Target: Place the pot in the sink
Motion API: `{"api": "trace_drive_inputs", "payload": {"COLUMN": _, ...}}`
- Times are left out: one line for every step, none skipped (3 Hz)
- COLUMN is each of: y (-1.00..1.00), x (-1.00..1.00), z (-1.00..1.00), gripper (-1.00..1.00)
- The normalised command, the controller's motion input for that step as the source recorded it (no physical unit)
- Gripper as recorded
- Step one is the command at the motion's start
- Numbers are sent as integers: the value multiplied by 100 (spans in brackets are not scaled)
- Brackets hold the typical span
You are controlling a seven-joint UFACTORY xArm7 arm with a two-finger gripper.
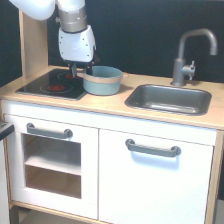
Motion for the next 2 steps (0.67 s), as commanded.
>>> {"api": "trace_drive_inputs", "payload": {"y": 6, "x": 18, "z": -70, "gripper": -92}}
{"api": "trace_drive_inputs", "payload": {"y": 3, "x": 8, "z": 5, "gripper": -99}}
